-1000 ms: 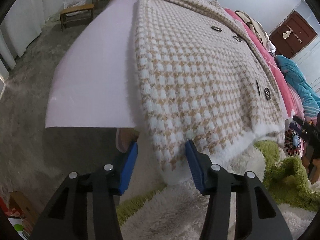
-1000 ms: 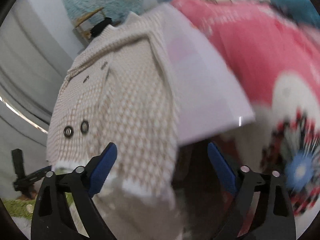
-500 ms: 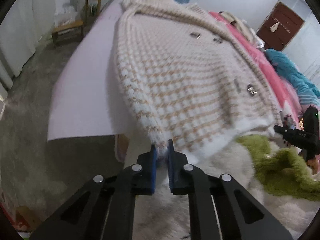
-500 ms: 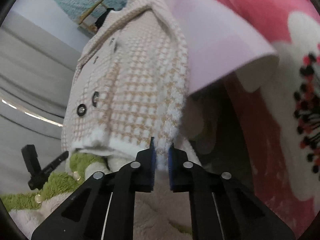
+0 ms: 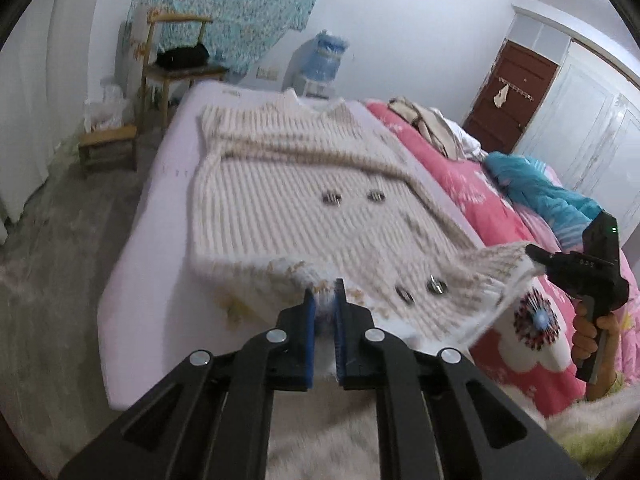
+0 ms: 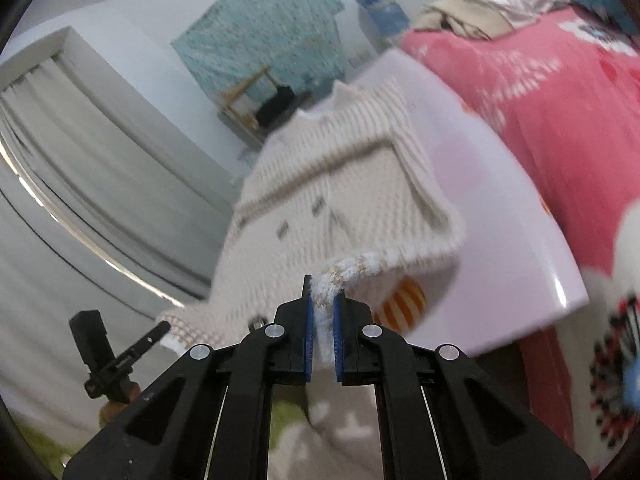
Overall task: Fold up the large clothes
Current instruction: 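Lift the hem with both tools and fold it toward the collar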
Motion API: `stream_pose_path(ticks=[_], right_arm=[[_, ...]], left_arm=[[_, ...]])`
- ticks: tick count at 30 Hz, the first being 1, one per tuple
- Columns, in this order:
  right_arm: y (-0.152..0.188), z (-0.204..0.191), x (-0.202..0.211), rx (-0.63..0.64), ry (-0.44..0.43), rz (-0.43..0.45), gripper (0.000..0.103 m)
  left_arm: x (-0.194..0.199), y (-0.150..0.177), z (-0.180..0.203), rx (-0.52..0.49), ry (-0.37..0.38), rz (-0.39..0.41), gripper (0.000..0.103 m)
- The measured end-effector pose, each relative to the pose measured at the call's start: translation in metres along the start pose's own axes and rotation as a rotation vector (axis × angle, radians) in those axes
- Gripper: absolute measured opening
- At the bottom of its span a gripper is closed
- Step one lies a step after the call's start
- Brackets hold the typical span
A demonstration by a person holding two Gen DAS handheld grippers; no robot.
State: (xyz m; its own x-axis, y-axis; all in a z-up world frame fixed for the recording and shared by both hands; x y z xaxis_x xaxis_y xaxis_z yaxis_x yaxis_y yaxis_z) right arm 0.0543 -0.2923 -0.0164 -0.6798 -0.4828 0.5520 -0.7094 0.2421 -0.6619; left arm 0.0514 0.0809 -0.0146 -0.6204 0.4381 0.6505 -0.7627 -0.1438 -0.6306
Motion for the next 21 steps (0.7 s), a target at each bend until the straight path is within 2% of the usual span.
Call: stream_pose_path(ticks=[6,11,16,21], right_arm=[[-0.062,0.010,-0.034,0.020,0.035,0.052,0.006],[-0.106,0.025,-0.070,0.052,0.070,0.077,0.006],[-0.127,0.062,-0.129,0.001,0.088,0.058,0.007],[-0.110,0.097,-0.178,-0.035,0.167,-0.049,0.008]], left_arm=[[-0.027,-0.067,-0.015,0.071,-0.031,0.105,0.007],[-0.060,-0.112,-0.037,0.114,-0.085,0.134,0.007],[-0.104,-0.134,-0.067,0.155,-0.132,0.090,0.008],[-0.156,-0.130,-0.088,0.147,-0.198,-0.018,0.011]])
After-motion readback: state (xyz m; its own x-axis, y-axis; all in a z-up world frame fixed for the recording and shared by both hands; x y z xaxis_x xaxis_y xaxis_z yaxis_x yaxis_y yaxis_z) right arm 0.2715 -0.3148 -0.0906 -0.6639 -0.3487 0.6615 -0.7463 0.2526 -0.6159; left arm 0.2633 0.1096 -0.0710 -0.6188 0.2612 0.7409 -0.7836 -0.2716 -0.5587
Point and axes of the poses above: each gripper's, at about its wrist camera, not at the fingertips, and x roughly against the way its jaws point, z to its right, y to its underside, the point moved 8 cm from there along -x, roughly the way its jaws point, and after that the axes turned 11 degrees about x, right-handed, at the moved point
